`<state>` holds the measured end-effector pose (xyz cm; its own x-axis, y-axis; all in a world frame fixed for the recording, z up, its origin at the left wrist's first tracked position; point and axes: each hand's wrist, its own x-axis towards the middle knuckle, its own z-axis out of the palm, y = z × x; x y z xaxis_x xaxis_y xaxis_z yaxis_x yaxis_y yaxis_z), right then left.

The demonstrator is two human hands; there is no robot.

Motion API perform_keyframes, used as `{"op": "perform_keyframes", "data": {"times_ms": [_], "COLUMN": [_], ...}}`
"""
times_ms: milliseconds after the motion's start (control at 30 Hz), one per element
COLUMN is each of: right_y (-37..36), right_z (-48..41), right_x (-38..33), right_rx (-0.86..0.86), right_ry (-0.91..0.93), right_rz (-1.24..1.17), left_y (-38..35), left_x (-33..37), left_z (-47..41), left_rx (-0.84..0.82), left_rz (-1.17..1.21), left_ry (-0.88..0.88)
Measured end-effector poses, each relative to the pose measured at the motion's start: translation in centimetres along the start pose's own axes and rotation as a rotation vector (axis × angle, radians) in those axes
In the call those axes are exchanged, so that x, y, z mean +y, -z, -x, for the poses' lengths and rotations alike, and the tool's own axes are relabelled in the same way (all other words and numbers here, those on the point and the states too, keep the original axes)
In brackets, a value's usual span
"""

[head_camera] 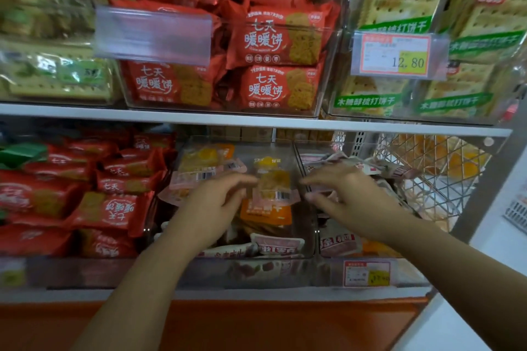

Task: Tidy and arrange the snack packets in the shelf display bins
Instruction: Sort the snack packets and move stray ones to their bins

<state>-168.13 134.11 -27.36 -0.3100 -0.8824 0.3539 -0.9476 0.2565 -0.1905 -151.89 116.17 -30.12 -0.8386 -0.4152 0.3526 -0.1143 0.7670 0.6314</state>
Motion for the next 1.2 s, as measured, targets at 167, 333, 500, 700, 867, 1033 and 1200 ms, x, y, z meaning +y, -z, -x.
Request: {"op": "perform_keyframes", "data": {"times_ms": [167, 333, 500, 700, 867, 1033, 1200], "right_y": [-3.5, -6.9, -7.9, -8.1, -8.8, -8.7, -8.1], "right_z": [-3.0, -6.3, -8.0, -8.3, -9.6, -10.9, -8.7], "right_x": [-4.7, -5.3, -4.9, -2.1, -0.8, -0.9, -2.7], "right_rx": [-0.217, -0.355, -0.416, -0.313, -0.292, -0.349, -0.387], "right_ry": [0.238, 0.242, 0.222, 0.191, 0.231, 0.163, 0.207], "right_rz": [-0.005, 0.047, 0.026, 0.120, 0.166, 0.163, -0.006], "left_y": [3.0, 3.3, 3.4, 3.8, 4.1, 4.5, 4.5], "left_x": [-2.7, -5.0, -5.9, -6.8, -6.6, -5.9, -5.4], "left_z": [2.4, 3.3, 3.1, 2.7, 2.8, 3.6, 3.9], "left_rx": [0.217, 0.098, 0.052, 0.066, 0.076, 0.033, -0.063], "left_rz": [-0.172, -0.442, -0.494, -0.491, -0.443, -0.426, -0.601], "left_ry": [-0.070, -0.034, -0.006, 0.029, 0.006, 0.022, 0.087]}}
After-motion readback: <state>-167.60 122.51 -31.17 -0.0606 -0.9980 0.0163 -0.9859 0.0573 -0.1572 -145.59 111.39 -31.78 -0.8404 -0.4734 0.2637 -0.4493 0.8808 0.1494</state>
